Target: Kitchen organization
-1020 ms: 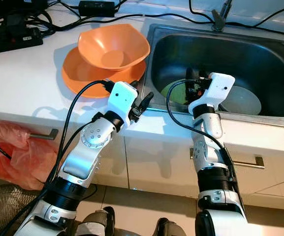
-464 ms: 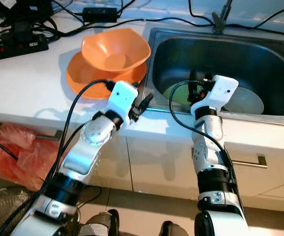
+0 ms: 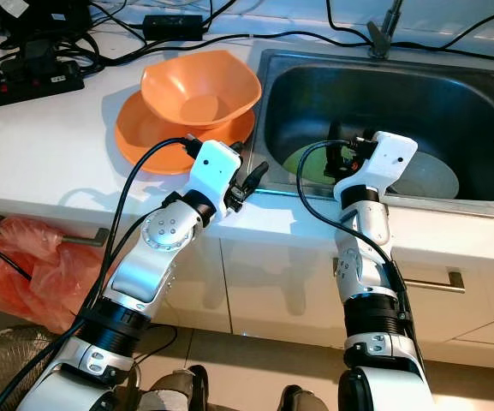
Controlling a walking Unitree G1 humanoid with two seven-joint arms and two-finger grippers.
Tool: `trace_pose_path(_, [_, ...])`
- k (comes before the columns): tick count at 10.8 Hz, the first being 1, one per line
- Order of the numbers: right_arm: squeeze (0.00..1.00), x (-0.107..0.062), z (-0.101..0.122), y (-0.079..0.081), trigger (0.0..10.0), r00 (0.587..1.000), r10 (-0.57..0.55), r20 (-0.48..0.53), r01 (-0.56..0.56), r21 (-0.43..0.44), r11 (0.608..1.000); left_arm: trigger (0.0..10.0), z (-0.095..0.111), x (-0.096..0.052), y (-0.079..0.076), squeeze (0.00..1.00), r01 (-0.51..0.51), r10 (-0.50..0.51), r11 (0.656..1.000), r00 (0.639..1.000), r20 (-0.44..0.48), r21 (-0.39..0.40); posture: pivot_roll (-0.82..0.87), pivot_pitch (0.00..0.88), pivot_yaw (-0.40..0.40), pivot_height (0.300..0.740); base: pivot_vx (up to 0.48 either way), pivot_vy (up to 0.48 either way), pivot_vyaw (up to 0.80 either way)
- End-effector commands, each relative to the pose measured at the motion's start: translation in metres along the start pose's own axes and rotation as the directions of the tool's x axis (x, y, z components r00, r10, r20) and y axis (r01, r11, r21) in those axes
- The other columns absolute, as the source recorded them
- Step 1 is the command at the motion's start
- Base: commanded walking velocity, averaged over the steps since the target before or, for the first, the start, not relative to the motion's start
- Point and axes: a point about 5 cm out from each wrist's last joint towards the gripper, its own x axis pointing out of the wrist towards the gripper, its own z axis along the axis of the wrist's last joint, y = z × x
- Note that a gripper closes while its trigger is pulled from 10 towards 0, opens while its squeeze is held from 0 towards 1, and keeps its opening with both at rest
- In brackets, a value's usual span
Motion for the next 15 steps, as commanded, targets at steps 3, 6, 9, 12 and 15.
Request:
trace_pose_path(3, [0.0, -0.006, -0.011, -0.003, 10.0, 0.999, -0.019, -0.043, 0.019, -0.008, 1.0, 10.0, 0.004, 0.001, 0.001, 0.0, -0.004, 0.004, 1.0, 1.0, 0.017, 0.007, 0.18, 0.125, 0.023, 0.74, 0.0, 0.0, 0.0])
trace_pose_path(6, [1.0, -0.003, -0.007, -0.001, 10.0, 1.0, 0.003, -0.027, -0.003, -0.003, 1.0, 10.0, 0.005, 0.002, 0.0, 0.0, -0.009, 0.009, 1.0, 1.0, 0.023, 0.006, 0.19, 0.119, 0.01, 0.74, 0.0, 0.0, 0.0])
trace_pose_path(9, [0.0, 0.009, 0.031, 0.006, 10.0, 0.991, 0.021, 0.133, -0.02, -0.008, 1.0, 10.0, 0.016, 0.002, 0.008, 0.0, -0.039, 0.039, 0.999, 0.997, 0.065, 0.004, 0.19, 0.114, 0.006, 0.74, 0.0, 0.0, 0.0])
trace_pose_path(12, [0.0, 0.017, 0.069, 0.016, 10.0, 0.964, 0.04, 0.263, -0.047, 0.021, 0.999, 10.0, 0.019, 0.003, 0.009, 0.0, -0.041, 0.041, 0.999, 0.996, 0.075, 0.004, 0.18, 0.119, 0.009, 0.74, 0.0, 0.0, 0.0])
trace_pose_path(15, [0.0, 0.01, 0.063, 0.023, 10.0, 0.974, 0.133, 0.184, -0.127, -0.045, 0.991, 10.0, 0.033, 0.001, 0.021, 0.0, -0.094, 0.094, 0.996, 0.987, 0.129, -0.008, 0.18, 0.13, 0.0, 0.74, 0.0, 0.0, 0.0])
